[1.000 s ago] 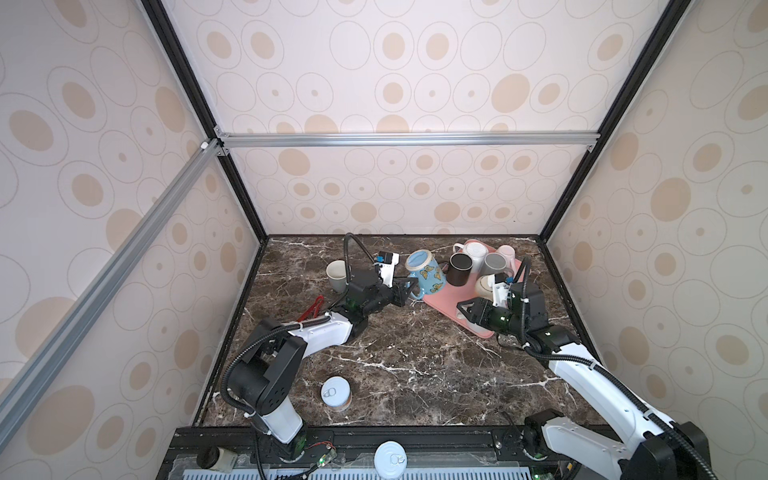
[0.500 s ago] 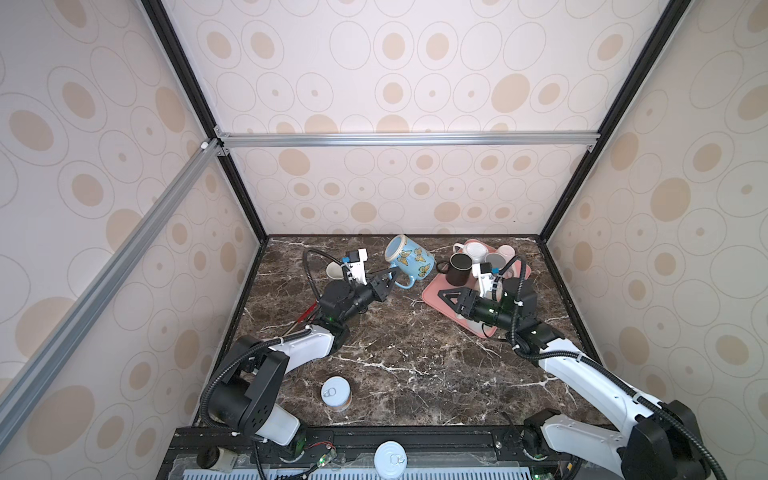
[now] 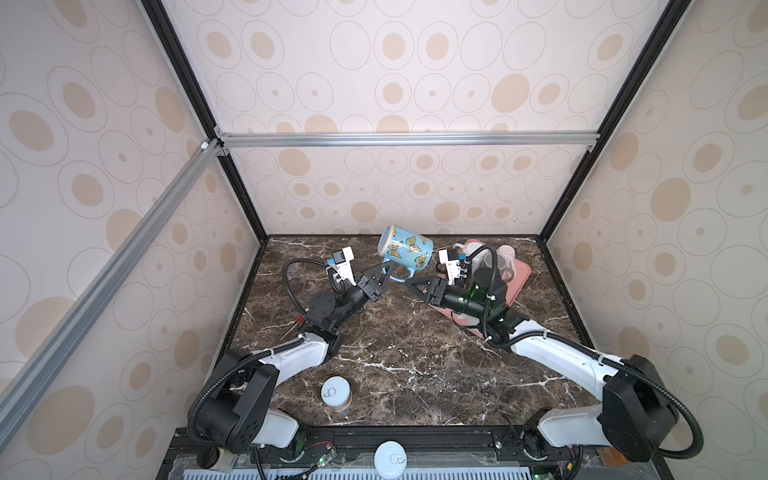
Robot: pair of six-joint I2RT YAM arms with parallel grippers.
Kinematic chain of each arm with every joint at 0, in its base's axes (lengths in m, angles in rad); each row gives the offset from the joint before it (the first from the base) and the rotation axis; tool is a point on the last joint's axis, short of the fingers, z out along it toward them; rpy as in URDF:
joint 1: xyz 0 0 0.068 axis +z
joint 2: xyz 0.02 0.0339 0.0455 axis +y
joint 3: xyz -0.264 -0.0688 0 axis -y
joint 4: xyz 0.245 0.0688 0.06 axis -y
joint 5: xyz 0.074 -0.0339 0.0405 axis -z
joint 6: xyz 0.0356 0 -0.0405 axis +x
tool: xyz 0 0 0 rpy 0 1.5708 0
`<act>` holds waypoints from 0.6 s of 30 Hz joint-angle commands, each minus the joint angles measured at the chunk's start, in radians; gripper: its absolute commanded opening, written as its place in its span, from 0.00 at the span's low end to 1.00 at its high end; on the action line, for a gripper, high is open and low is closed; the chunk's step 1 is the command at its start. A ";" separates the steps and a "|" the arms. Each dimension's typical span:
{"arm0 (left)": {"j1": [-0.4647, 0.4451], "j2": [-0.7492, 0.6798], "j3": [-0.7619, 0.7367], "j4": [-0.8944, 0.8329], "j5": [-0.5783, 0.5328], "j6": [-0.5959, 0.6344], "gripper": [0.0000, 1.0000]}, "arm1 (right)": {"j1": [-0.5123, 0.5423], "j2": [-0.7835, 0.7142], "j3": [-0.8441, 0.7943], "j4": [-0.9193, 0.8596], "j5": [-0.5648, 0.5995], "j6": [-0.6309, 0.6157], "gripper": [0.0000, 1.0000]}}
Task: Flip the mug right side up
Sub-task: 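Grasp the raised blue mug body with the right gripper beside the left gripper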
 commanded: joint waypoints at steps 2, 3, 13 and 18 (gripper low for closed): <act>0.004 -0.068 0.000 0.234 -0.026 -0.068 0.00 | 0.010 0.023 0.042 0.096 0.011 0.024 0.54; 0.004 -0.071 -0.005 0.237 -0.027 -0.073 0.00 | 0.012 0.025 0.042 0.103 0.019 0.024 0.54; 0.005 -0.075 -0.056 0.314 -0.080 -0.108 0.00 | 0.041 0.104 0.086 0.210 0.055 0.067 0.53; 0.006 -0.052 -0.071 0.383 -0.088 -0.152 0.00 | 0.052 0.155 0.096 0.307 0.035 0.106 0.31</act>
